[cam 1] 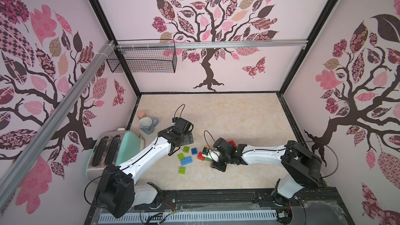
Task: Assemble the number 4 with lego
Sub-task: Pick up the lego brick from the center of the board, then assemble the lego brick with the lego brick.
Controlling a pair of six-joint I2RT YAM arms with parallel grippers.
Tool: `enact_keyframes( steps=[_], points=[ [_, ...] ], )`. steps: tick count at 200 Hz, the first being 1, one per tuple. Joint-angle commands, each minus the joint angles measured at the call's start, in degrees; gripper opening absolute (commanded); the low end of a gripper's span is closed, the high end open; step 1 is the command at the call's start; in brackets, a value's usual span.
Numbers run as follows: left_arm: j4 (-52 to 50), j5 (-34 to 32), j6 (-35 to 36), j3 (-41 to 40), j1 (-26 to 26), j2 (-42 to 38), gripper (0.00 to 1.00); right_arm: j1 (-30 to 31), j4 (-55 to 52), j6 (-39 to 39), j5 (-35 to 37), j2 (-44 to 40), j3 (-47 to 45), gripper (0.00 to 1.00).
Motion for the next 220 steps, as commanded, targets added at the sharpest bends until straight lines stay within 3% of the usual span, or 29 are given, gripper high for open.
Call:
enact_keyframes(
  steps=[1, 24, 47, 106, 125, 153, 220],
  points=[
    [0.64, 0.12, 0.14, -1.13, 0.31, 0.3, 0.98, 0.24, -0.94, 0.7, 1.05, -1.41, 0.39, 0.31],
    [0.7, 0.82, 0.92, -0.58, 0.31, 0.64, 0.98, 0.24, -0.74, 2.54, 1.58, -5.95, -0.41, 0.2],
    [0.45, 2.65, 2.02, 0.81, -0.01, 1.38, 0.98, 0.25, -0.31, 6.74, 4.17, -13.56, -1.94, 0.0],
    [1.22, 3.47, 3.83, 7.16, -5.78, 6.86, 0.98, -0.05, -6.04, 22.71, 22.76, -30.0, -1.48, 0.0],
    [2.09, 4.82, 3.92, 9.03, -7.48, 9.82, 0.98, -3.19, -10.72, 29.02, 26.15, -31.82, 0.69, 0.0],
    [4.3, 8.53, 3.17, 9.87, -7.82, 12.63, 0.98, -12.98, -20.19, 36.08, 19.44, -28.6, 4.55, 0.0],
    [3.64, 14.76, 4.87, 12.57, -7.89, 17.62, 0.98, -13.2, -29.59, 38.76, 20.67, -19.89, 12.92, 0.0]
  ],
)
